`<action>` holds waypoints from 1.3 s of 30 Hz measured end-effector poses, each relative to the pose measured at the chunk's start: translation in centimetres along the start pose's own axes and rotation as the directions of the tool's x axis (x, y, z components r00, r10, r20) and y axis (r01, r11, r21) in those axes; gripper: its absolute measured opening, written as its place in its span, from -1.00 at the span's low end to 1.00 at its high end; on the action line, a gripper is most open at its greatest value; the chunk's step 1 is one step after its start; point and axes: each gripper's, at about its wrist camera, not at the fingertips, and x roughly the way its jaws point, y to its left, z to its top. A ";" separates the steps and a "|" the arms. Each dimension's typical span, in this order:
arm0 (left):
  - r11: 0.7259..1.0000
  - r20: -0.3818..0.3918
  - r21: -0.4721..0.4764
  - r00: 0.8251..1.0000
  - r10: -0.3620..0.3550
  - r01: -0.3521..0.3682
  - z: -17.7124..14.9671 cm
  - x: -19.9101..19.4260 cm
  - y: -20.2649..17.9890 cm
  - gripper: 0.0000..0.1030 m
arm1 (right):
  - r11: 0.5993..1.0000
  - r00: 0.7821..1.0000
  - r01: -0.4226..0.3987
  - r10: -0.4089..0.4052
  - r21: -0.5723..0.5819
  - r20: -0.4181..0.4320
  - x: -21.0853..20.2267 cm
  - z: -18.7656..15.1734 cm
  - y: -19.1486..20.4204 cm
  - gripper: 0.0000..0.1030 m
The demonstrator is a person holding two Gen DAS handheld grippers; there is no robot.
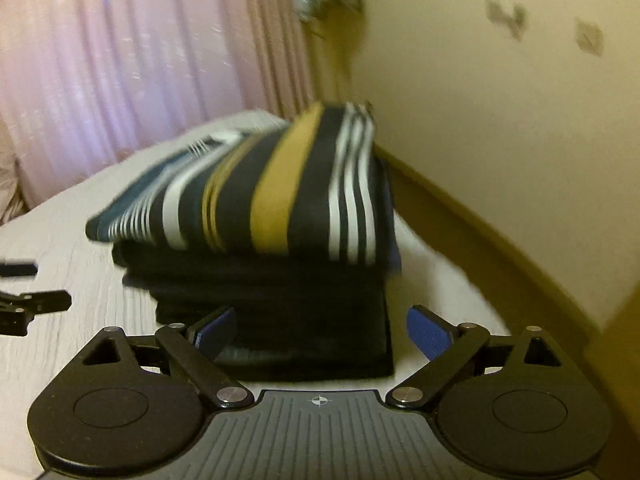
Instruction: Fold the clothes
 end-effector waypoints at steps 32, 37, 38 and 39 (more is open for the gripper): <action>0.952 -0.080 -0.275 0.990 0.118 -0.135 -7.8 -9.9 -10.0 0.86 | 0.993 0.982 -0.095 0.105 0.073 -0.155 -6.7 -5.9 -1.7 0.84; 0.941 -0.107 -0.289 0.983 0.148 -0.174 -9.6 -11.4 -11.4 0.86 | 0.990 0.976 -0.125 0.134 0.064 -0.174 -8.0 -7.1 -2.2 0.84; 0.943 -0.112 -0.284 0.983 0.145 -0.171 -9.8 -11.4 -11.6 0.86 | 0.990 0.976 -0.126 0.134 0.059 -0.171 -8.5 -7.3 -2.3 0.84; 0.947 -0.116 -0.275 0.983 0.139 -0.166 -9.9 -11.5 -11.9 0.86 | 0.991 0.977 -0.126 0.134 0.055 -0.169 -8.9 -7.5 -2.3 0.84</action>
